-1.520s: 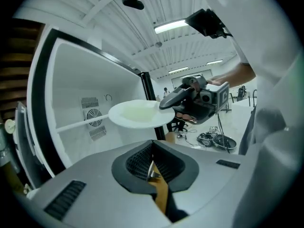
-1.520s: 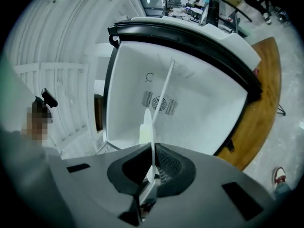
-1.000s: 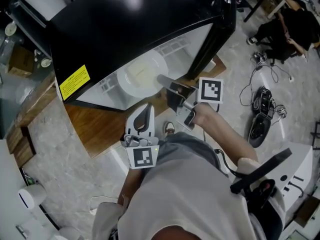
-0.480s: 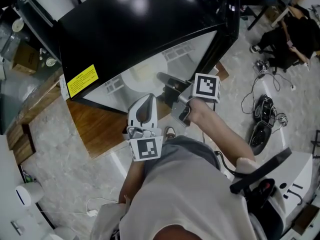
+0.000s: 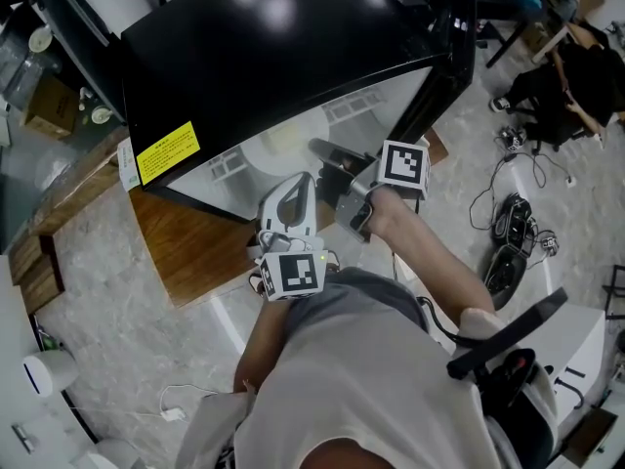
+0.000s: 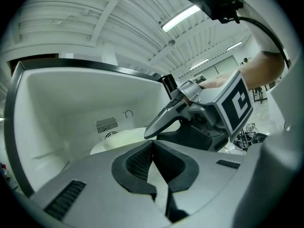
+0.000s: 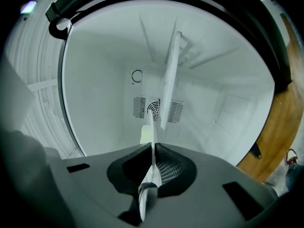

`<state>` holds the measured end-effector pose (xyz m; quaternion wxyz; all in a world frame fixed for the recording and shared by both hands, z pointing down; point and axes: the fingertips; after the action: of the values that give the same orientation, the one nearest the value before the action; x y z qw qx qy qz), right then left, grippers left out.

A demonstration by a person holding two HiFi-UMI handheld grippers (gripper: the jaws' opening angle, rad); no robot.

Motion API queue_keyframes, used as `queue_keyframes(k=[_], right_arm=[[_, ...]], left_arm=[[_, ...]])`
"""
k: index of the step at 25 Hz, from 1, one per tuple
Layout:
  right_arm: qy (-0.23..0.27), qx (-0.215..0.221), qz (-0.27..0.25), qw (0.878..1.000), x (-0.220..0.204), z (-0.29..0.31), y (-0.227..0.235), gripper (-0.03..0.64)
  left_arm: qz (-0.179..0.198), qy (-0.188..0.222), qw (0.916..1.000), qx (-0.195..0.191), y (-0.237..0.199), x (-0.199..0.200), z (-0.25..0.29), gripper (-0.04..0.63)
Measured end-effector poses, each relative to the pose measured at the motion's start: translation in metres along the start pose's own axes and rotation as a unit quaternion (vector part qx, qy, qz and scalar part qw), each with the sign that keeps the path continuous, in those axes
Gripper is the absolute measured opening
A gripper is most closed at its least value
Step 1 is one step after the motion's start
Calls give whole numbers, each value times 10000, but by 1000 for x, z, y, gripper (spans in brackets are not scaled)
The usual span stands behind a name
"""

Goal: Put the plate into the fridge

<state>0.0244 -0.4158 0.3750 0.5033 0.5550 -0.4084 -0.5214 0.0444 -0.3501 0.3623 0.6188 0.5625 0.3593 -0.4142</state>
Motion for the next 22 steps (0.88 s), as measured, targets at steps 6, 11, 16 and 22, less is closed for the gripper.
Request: queue_keyframes(k=[6, 11, 16, 22], right_arm=[[118, 232, 68, 9996, 7, 3, -6, 37], [60, 153, -63, 9998, 9, 3, -7, 40], [-60, 339, -208, 9992, 9, 7, -17, 90], [-183, 470, -523, 9974, 7, 8, -29, 166]], left_arm=[[-103, -61, 9999, 90, -8, -5, 7, 18], [-185, -77, 9998, 72, -7, -4, 11, 18], [-241, -23, 9997, 4, -6, 0, 18, 18], [-415, 5, 9991, 43, -15, 1, 24, 18]])
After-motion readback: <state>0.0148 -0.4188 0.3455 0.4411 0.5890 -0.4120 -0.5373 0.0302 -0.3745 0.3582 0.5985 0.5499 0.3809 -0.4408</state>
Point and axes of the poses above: the fingertips, and each gripper's own axes: z forward along the fingers, y to its right, x out of its top, and after that the axes turned 1 degree about z, right-handed
